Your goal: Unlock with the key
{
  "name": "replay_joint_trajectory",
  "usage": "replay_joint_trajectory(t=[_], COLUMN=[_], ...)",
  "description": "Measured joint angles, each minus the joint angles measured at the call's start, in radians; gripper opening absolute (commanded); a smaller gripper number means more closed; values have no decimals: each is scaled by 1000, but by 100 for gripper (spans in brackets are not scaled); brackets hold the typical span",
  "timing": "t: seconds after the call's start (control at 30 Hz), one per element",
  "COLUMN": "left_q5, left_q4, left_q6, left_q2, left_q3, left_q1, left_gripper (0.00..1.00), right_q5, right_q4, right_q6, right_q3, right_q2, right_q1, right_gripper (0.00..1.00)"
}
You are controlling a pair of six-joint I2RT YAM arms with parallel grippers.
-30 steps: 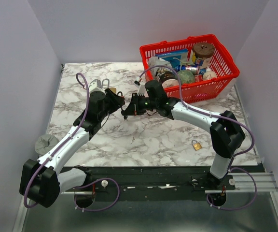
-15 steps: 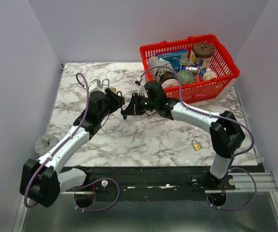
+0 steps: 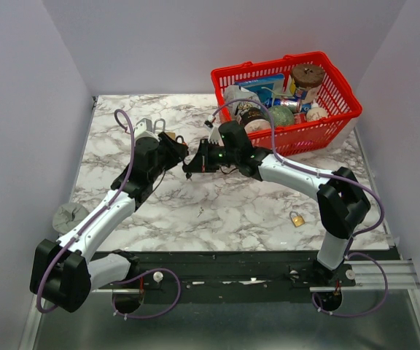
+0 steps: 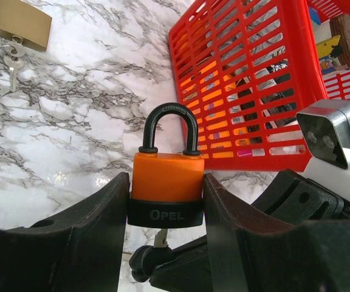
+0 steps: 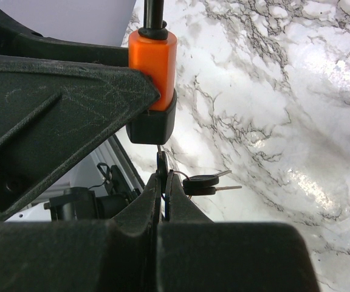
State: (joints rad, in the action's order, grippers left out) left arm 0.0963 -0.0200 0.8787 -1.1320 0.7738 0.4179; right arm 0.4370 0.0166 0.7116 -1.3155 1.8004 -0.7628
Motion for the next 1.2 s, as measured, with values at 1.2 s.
replay_joint_trajectory(t=[1.2], left_q5=[-36], left_q4=[-88], left_q6=[-135], left_q2=[-47], left_q3=[31], left_q1=[29], left_gripper=[0], right_q5=[-22], right_q4=[-45], right_q6=[-1], right_q3=[-67], right_q2=[-8], right_q1=[44], right_gripper=[1])
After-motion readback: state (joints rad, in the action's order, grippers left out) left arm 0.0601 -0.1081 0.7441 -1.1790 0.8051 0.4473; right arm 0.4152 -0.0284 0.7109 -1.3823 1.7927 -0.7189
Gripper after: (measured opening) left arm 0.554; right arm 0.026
